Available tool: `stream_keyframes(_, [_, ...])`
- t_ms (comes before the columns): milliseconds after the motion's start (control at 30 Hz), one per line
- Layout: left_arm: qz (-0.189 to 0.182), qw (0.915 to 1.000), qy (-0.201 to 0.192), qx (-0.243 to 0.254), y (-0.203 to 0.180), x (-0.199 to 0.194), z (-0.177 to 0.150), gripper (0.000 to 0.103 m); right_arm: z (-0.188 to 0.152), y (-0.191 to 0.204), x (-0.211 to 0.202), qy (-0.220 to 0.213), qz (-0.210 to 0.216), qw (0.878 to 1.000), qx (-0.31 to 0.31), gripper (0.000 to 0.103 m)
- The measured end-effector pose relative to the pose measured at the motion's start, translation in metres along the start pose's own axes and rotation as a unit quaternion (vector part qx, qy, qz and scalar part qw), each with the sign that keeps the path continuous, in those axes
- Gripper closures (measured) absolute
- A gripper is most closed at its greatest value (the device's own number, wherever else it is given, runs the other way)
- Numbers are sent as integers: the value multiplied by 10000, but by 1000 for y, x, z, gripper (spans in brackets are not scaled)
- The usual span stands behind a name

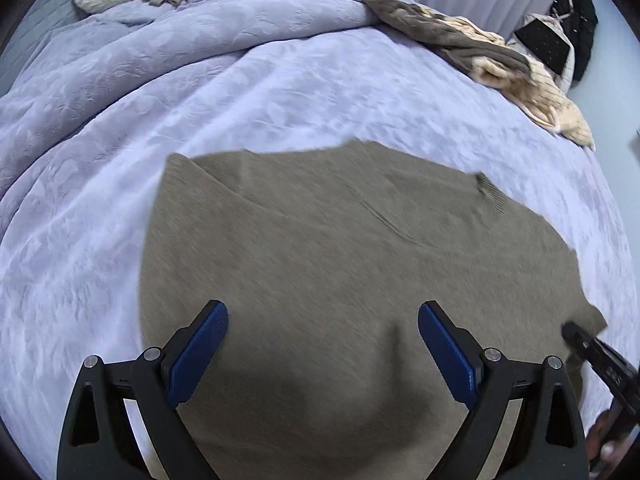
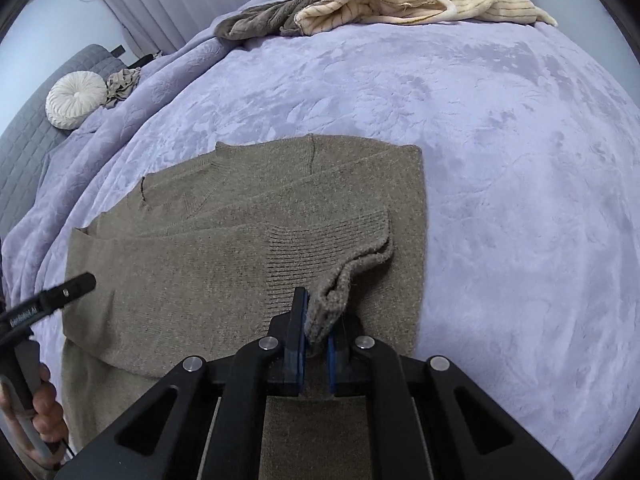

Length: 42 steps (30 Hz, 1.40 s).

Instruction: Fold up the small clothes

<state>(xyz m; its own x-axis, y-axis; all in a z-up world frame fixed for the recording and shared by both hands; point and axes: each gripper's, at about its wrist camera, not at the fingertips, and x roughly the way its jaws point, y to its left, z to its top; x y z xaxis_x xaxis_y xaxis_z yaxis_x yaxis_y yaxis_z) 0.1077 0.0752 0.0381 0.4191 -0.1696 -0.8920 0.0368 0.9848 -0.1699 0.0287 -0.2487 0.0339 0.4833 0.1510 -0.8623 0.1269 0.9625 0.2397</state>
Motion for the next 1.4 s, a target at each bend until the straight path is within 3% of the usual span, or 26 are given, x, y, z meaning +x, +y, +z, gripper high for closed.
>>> stream_keyframes(67, [381, 9987, 225, -271, 27, 19, 11, 7, 1, 0, -2, 17, -12, 10000, -28, 85])
stream_keyframes(100, [327, 9980, 312, -439, 42, 27, 14, 7, 2, -1, -5, 23, -43, 10000, -26, 82])
stream_keyframes(167, [177, 9969, 365, -669, 63, 34, 16, 7, 2, -4, -13, -70, -214, 9997, -24, 64])
stream_keyframes(233, [217, 9964, 354, -743, 71, 31, 18, 7, 3, -9, -24, -173, -374, 9991, 17, 57])
stream_keyframes(367, [-8, 9978, 79, -664, 61, 6, 10, 7, 0, -2, -48, -492, -527, 9974, -37, 57])
stream_keyframes(500, [-262, 9996, 39, -9, 24, -5, -12, 7, -6, 36, -48, -545, -528, 9949, -666, 57])
stream_keyframes(633, [231, 9977, 251, 582, 4, 16, -31, 6, -22, 69, -14, -121, -587, 9893, -1332, 57])
stream_keyframes(733, [165, 9974, 239, 661, 9, 19, -32, 5, -31, 63, 7, 102, -841, 9867, -1384, 58])
stream_keyframes(900, [302, 9967, 142, 735, -3, -4, -38, 5, -31, 65, -9, 67, -851, 9883, -1266, 57])
stream_keyframes(1033, [233, 9948, 51, 994, -19, -20, -60, 5, -47, 80, -31, -85, -733, 9891, -1276, 45])
stream_keyframes(1100, [171, 9935, 54, 1120, -28, -24, -73, 5, -59, 91, -35, -90, -674, 9880, -1385, 45])
stream_keyframes(1267, [255, 9904, 346, 1312, -38, -13, -103, 5, -86, 107, -23, 153, -673, 9864, -1491, 44])
stream_keyframes(1333, [376, 9888, 297, 1413, -38, -11, -113, 5, -96, 106, -11, 400, -658, 9867, -1435, 43])
stream_keyframes(1400, [379, 9887, 250, 1431, -36, -14, -120, 5, -107, 107, -9, 315, -785, 9845, -1535, 41])
